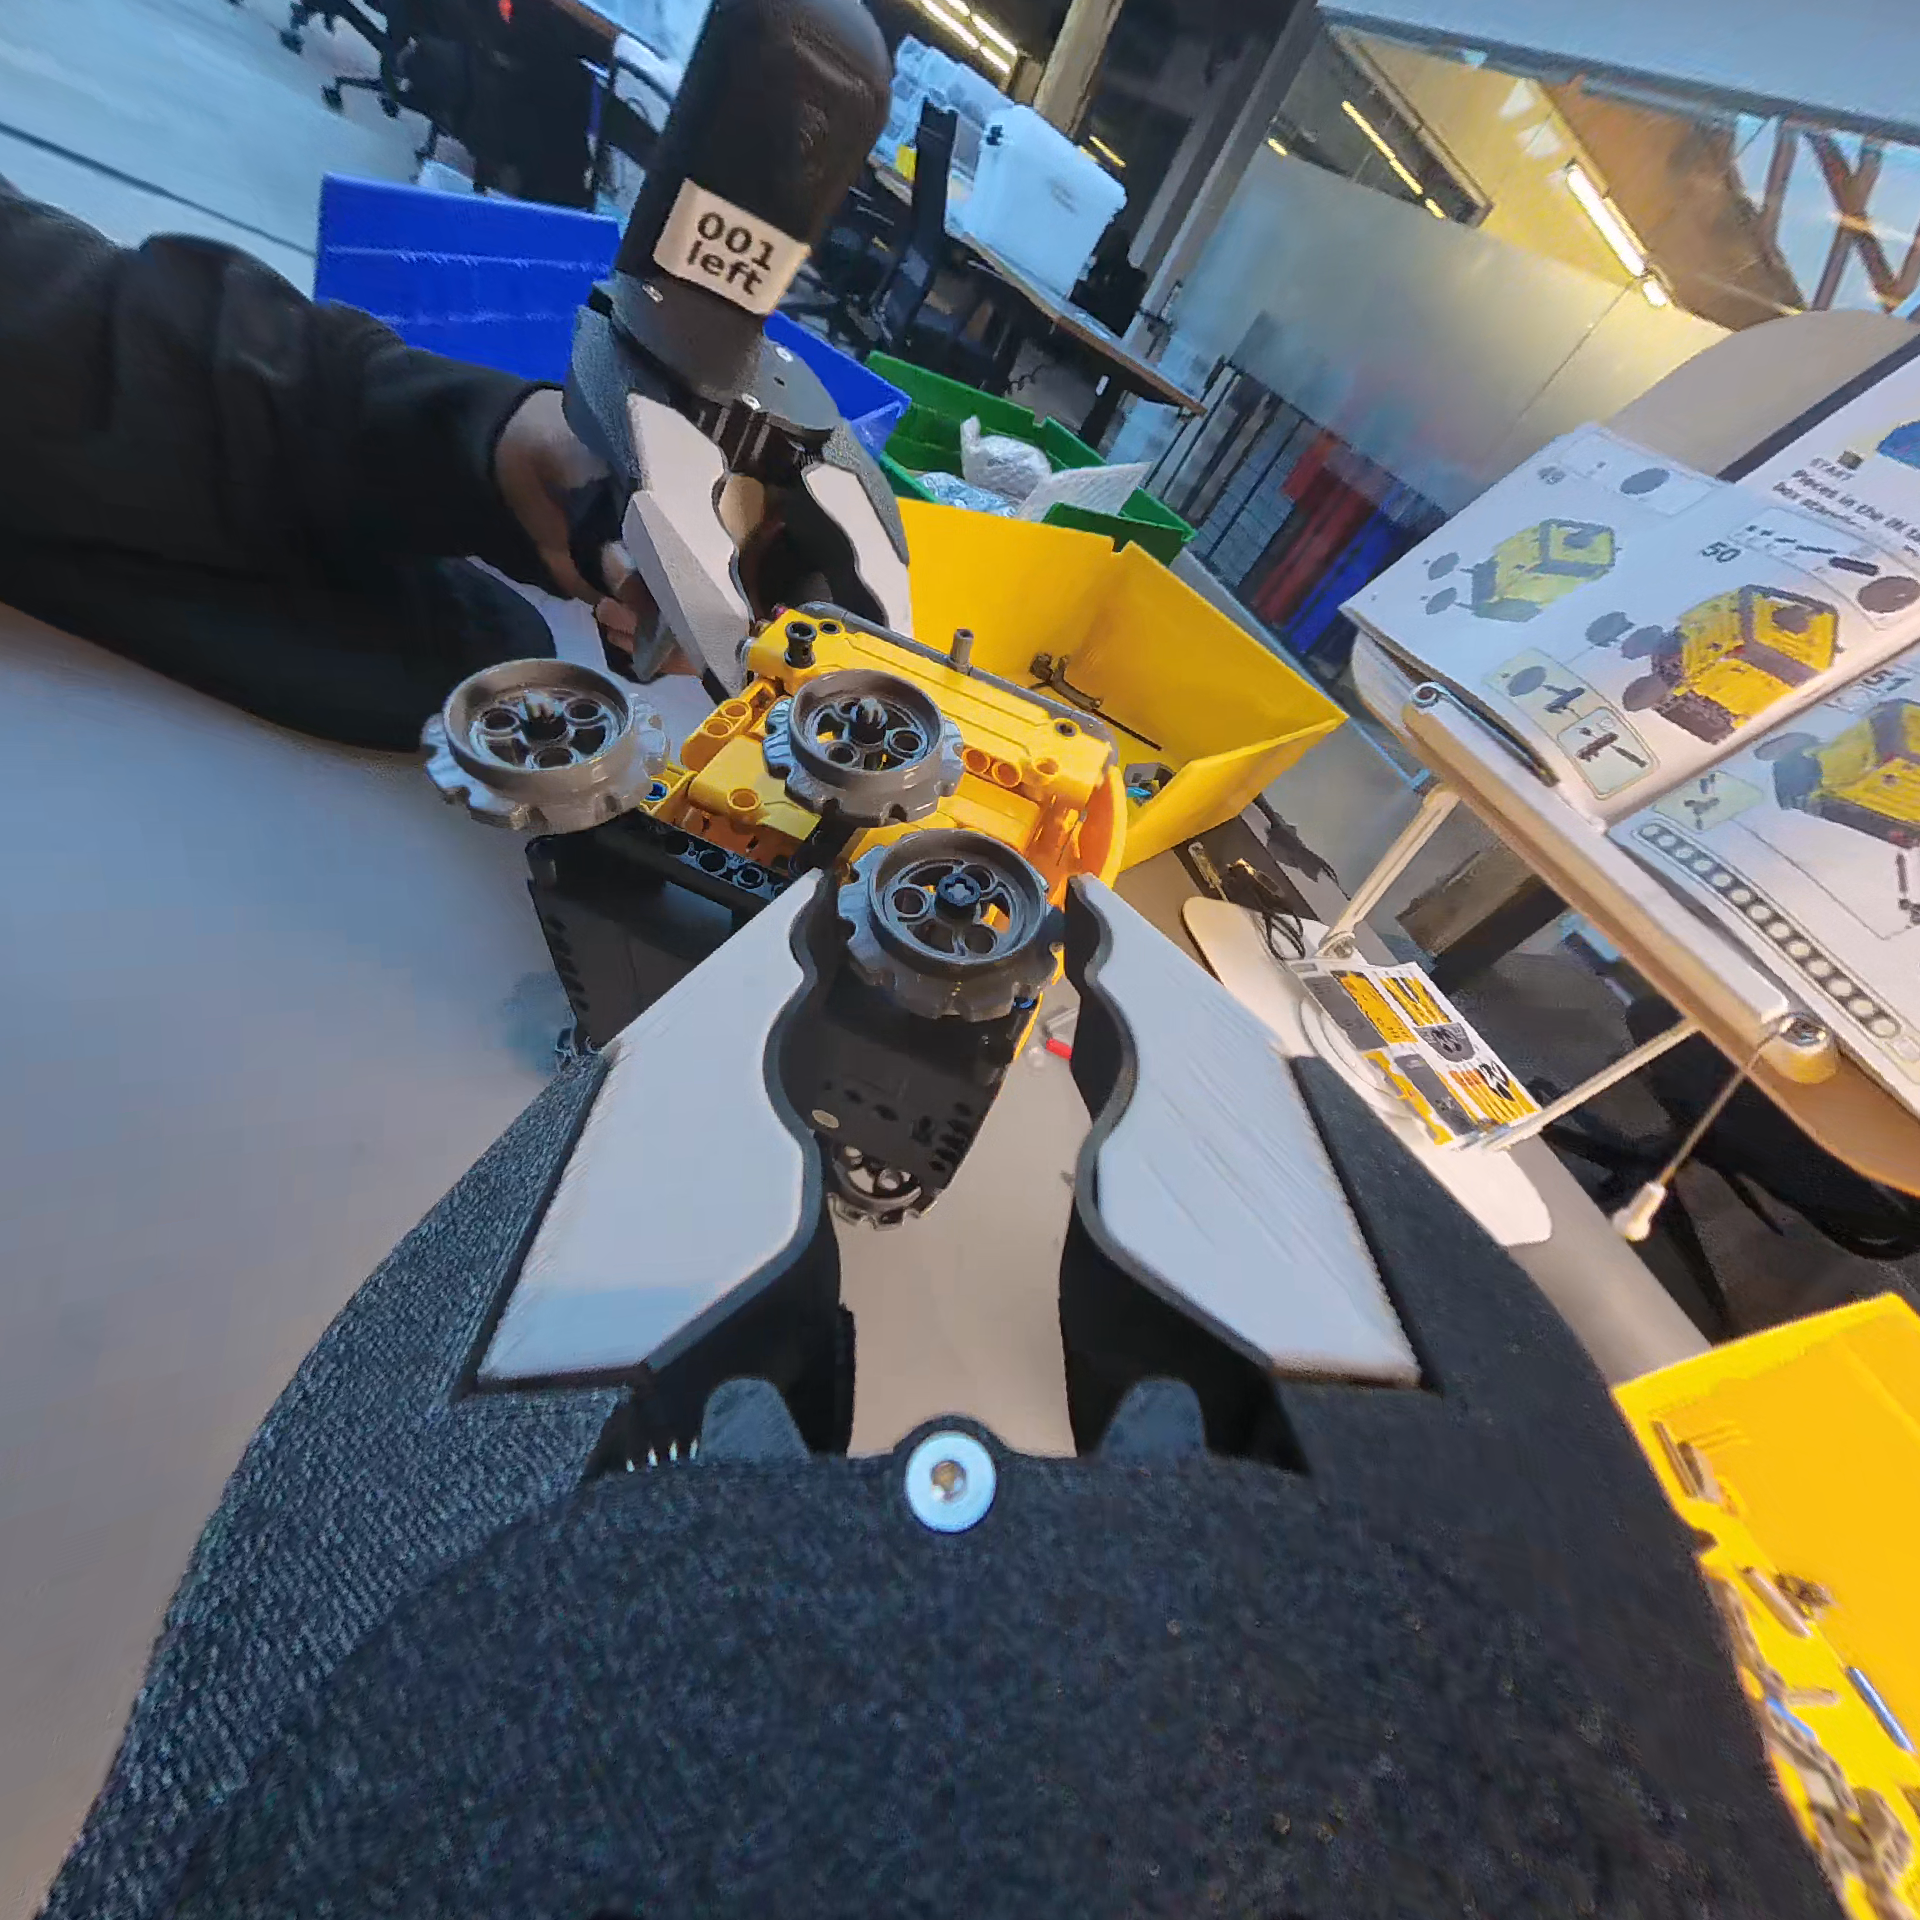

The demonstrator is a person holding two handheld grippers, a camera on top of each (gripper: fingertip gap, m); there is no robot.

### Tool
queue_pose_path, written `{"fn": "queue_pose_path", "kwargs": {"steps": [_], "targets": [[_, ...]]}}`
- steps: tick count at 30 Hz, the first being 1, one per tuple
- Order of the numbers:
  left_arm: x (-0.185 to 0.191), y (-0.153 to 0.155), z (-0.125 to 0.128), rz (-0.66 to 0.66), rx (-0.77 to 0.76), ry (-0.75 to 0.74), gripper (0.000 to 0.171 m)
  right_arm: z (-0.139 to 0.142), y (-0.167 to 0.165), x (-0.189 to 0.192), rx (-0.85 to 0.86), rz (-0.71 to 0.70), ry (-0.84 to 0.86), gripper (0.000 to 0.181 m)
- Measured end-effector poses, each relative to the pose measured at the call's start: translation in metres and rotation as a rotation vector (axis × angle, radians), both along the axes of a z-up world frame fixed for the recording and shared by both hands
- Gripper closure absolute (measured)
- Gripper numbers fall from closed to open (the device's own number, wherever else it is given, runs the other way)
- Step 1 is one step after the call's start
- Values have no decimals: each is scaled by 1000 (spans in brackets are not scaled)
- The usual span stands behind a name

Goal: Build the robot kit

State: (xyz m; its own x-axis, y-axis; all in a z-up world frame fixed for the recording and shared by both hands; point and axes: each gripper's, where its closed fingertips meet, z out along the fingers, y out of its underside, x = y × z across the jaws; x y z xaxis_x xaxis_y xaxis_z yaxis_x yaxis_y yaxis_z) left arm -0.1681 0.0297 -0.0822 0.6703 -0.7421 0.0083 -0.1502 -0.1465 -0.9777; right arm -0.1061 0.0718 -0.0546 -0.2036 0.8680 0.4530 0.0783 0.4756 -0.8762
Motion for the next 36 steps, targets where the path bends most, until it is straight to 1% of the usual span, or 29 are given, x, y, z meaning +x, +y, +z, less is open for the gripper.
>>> {"fn": "queue_pose_path", "kwargs": {"steps": [1,6,7,10,15,18,21,25,26,28,30,31,33,36], "targets": [[2,0,-3,-4,-3,17,129,-5,0,2,0,-12,5,138],[10,-2,-4,-39,-13,-1,129,-12,-4,15,-80,-31,54,138],[10,-1,-5,-33,-19,-7,130,-13,-5,16,-87,-34,58,142],[8,3,-7,-7,-34,-37,135,-14,-9,20,-56,-59,94,142],[2,15,-17,57,-75,-52,141,-14,-16,21,-131,-57,86,143],[1,18,-17,69,-82,-88,140,-14,-18,21,-148,-42,77,142],[1,19,-16,78,-79,-103,140,-11,-19,24,-215,25,69,142],[-6,20,-4,124,-31,-155,137,6,-27,39,-459,236,43,141],[-11,22,-1,157,-11,-164,136,14,-20,40,-507,247,70,139],[-24,26,5,240,49,-155,135,27,5,37,-528,180,149,137],[-36,29,10,320,108,-121,134,32,37,28,-499,66,215,131],[-42,30,12,357,135,-110,129,31,52,23,-461,2,239,127],[-53,31,16,426,176,-91,125,25,78,15,-417,-122,297,126],[-65,31,17,491,199,-65,117,11,92,7,-416,-214,331,128]]}}
